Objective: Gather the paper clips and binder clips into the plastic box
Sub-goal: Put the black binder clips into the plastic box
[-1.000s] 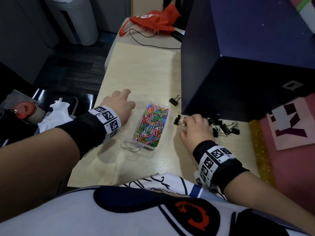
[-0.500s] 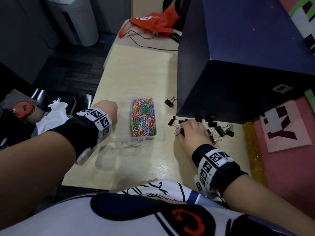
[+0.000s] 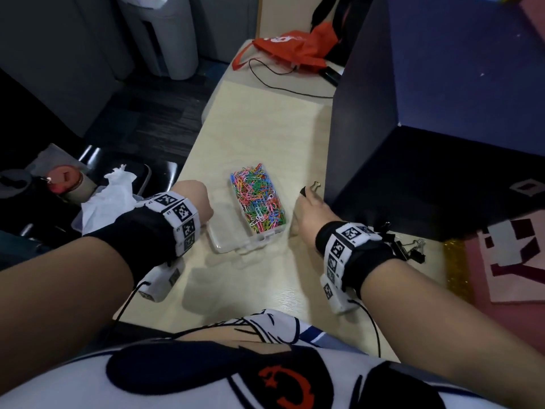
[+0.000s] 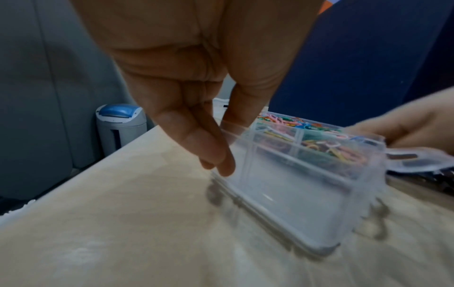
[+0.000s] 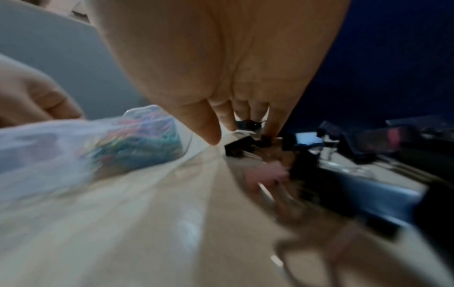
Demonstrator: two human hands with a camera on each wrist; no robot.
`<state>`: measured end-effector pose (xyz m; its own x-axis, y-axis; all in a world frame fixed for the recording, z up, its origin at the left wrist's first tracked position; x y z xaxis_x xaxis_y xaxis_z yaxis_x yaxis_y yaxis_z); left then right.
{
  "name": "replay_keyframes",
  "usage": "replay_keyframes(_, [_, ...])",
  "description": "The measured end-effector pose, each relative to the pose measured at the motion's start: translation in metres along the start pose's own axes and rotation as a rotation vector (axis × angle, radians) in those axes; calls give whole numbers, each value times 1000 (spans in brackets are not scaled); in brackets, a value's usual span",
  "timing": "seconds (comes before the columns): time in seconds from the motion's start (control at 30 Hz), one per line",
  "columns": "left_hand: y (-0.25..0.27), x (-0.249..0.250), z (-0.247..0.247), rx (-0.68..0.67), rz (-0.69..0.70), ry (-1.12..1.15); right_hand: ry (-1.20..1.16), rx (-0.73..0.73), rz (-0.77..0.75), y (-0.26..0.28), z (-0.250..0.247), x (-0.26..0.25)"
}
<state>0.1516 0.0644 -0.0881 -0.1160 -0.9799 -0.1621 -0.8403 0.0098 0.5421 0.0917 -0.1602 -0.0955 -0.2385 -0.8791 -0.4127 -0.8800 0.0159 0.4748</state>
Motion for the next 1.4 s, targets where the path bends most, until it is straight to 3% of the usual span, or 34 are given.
replay_keyframes(0.17, [-2, -1, -10, 10, -78, 119, 113, 6, -107, 38, 17, 20])
replay_keyframes(0.23, [-4, 6, -8, 10, -75, 187, 53, -11, -97, 48, 31, 37])
replay_keyframes(0.37, [-5, 29, 6, -39, -24, 575, -129, -12, -62, 68, 44, 59])
replay_keyframes(0.47, [10, 53, 2, 1, 56, 548, -37, 228, -104, 87, 9, 61])
replay_keyframes(0.53, [25, 66, -6, 81, 110, 465, -88, 450, 30, 104, -26, 85])
replay_keyframes(0.6, [40, 79, -9, 116, 154, 410, -115, 525, 240, 114, -46, 122])
replay_keyframes(0.67, [52, 94, -8, 127, 226, 369, -118, 391, 411, 113, -40, 152])
replay_keyframes(0.73, [64, 112, -6, 146, 334, 361, -118, 216, 453, 110, -24, 162])
replay_keyframes(0.87, [90, 153, 0, 170, 578, 329, -137, 146, 293, 108, -5, 139])
replay_keyframes(0.97, [104, 186, 12, 226, 715, 100, -119, 105, 178, 107, 9, 115])
replay_keyframes(1.1, [102, 204, 34, 222, 705, -215, -22, 208, 185, 113, -1, 109])
replay_keyframes(1.23, [96, 201, 35, 249, 667, -213, -23, 96, 332, 121, 10, 127])
replay_keyframes(1.4, [91, 187, 34, 238, 616, -181, -88, 132, 258, 111, 14, 112])
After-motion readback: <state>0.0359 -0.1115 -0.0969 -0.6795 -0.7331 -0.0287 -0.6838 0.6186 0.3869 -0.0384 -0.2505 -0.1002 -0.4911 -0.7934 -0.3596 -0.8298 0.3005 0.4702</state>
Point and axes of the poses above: each hand's wrist, its own y-axis away from the middle knuckle, its own z-axis out of the palm, x = y × z, the point moved 10 cm from there along -y, towards the middle knuckle, and after that the axes turned 8 degrees about -y, right-handed, at the moved point
